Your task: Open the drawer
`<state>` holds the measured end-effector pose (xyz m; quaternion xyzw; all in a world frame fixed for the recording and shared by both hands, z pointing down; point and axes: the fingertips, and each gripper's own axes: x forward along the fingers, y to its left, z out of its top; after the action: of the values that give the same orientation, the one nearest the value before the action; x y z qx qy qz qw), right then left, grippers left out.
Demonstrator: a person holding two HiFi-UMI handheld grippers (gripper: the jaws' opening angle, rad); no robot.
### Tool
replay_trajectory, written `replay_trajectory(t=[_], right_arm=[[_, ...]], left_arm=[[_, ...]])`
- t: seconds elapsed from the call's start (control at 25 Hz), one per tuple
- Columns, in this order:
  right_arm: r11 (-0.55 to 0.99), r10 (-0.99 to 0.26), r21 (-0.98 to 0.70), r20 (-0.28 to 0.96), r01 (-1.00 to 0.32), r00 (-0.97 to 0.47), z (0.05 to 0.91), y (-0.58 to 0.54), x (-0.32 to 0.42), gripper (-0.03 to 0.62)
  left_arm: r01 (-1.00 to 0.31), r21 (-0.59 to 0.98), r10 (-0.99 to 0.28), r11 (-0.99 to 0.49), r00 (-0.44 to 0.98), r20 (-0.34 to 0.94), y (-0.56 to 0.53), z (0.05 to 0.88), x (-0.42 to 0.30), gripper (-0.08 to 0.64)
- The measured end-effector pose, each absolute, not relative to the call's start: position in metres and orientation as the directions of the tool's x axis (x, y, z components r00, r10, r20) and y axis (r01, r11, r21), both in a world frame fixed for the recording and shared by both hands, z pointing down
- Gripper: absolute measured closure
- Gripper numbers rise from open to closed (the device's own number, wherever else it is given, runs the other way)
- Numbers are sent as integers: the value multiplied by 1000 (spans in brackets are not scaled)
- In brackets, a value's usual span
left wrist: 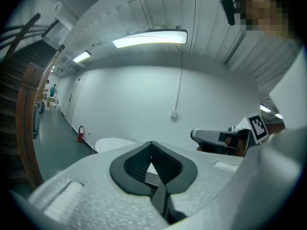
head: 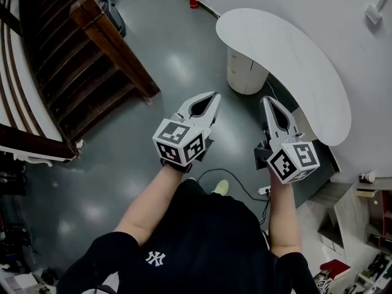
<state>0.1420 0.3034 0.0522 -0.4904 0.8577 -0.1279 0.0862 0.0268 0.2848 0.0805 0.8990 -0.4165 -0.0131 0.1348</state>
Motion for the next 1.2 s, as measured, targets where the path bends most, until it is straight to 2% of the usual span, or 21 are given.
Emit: replay_trajectory(t=[0.6,1.2], right_arm=[[449,-877,-321,20,-834,-480,76,231,162,578],[383,-906,-330,49,-863,-421,133,26,127,578]], left_arm=[[-729,279,-728,-625,674,130,211,115,55,552],[-662,182,-641,-727,749,167,11,185,58,552]])
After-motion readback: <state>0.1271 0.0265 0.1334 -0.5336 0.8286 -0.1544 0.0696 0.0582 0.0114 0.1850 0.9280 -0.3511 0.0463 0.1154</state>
